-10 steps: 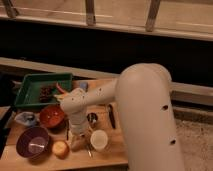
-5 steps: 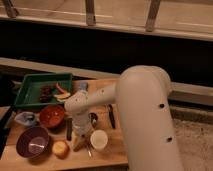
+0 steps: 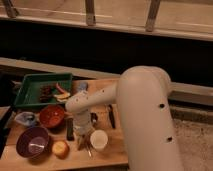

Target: Place fork in purple bowl

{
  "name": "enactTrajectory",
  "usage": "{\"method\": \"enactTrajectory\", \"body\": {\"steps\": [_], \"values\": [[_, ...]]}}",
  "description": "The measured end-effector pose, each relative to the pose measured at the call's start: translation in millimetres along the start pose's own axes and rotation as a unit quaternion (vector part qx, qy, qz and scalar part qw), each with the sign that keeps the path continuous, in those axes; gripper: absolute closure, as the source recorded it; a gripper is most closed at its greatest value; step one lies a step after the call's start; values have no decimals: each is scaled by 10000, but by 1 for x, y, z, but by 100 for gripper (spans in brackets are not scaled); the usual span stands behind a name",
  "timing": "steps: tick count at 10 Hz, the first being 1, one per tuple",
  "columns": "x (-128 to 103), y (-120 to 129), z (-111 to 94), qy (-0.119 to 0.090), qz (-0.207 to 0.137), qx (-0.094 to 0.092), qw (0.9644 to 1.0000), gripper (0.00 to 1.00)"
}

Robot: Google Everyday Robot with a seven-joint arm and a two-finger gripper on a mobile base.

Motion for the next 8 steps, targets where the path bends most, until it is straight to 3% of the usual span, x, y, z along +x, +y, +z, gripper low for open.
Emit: {"method": "enactTrajectory", "body": {"steps": [4,6,8], "values": [[0,-1,-6,-9,17,-32,10000,93],[0,-1,-7,9,-1,33,10000,100],[-1,15,3,136,-73,464,9988,100]]}}
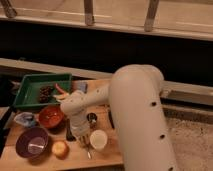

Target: Place fork in purple bowl

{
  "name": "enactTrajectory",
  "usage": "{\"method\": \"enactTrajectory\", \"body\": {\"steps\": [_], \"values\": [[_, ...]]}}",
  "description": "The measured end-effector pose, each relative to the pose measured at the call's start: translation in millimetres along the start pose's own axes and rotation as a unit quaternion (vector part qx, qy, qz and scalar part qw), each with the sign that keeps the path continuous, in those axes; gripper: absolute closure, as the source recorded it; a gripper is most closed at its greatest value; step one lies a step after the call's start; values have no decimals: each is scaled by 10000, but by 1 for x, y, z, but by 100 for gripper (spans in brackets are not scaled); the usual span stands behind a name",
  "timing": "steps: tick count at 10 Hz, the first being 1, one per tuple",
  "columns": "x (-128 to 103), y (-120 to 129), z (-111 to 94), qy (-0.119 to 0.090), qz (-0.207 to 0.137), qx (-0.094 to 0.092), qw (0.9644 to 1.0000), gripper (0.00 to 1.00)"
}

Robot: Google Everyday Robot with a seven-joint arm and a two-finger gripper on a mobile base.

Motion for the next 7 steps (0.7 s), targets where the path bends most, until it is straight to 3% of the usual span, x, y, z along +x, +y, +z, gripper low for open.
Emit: {"method": "enactTrajectory", "body": {"steps": [4,7], "values": [[-1,1,-3,-20,-52,23,10000,100],[-1,-16,-33,-328,62,181,9993,100]]}}
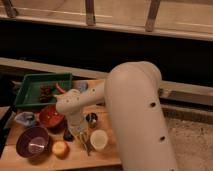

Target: Place fork in purple bowl

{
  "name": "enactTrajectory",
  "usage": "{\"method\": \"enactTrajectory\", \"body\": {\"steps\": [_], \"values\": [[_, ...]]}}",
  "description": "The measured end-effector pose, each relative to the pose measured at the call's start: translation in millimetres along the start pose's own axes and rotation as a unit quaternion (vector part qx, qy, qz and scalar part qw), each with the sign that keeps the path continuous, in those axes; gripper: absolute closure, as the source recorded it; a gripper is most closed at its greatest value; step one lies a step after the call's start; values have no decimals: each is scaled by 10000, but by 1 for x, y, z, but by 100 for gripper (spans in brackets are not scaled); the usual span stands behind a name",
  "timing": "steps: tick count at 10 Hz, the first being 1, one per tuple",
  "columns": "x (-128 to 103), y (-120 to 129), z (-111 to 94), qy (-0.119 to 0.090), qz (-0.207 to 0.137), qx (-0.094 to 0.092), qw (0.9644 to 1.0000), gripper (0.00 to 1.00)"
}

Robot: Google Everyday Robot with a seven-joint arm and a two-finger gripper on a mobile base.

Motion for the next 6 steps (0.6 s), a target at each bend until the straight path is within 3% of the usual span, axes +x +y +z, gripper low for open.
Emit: {"method": "enactTrajectory", "body": {"steps": [3,6], "values": [[-2,-30,-43,-443,133,-50,9989,100],[-6,-38,-60,-809,66,-382,9960,100]]}}
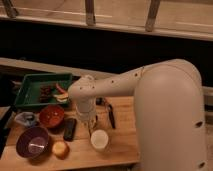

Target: Place fork in purple bowl

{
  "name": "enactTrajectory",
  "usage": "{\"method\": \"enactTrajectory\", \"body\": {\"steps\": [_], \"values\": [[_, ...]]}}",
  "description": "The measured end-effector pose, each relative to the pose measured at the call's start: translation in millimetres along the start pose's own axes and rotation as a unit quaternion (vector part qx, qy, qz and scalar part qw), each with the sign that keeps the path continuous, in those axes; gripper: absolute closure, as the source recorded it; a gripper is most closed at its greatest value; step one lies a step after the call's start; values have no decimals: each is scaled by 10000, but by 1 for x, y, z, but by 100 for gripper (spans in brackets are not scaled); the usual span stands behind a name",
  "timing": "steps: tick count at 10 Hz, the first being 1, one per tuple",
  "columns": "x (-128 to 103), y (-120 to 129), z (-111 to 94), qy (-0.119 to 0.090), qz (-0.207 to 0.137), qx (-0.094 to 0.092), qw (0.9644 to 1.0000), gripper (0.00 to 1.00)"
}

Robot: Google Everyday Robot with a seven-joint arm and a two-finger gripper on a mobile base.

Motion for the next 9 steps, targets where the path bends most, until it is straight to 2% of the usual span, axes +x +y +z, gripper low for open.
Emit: {"method": "enactTrajectory", "body": {"steps": [2,4,7,8,9], "values": [[-9,7,-15,-293,-202,-590,9976,100],[-23,26,-37,-560,-542,-987,9921,100],[-38,53,-60,-809,-1011,-1457,9808,100],[-45,65,-66,-866,-1195,-1583,9763,100],[-54,86,-69,-884,-1468,-1732,9699,100]]}}
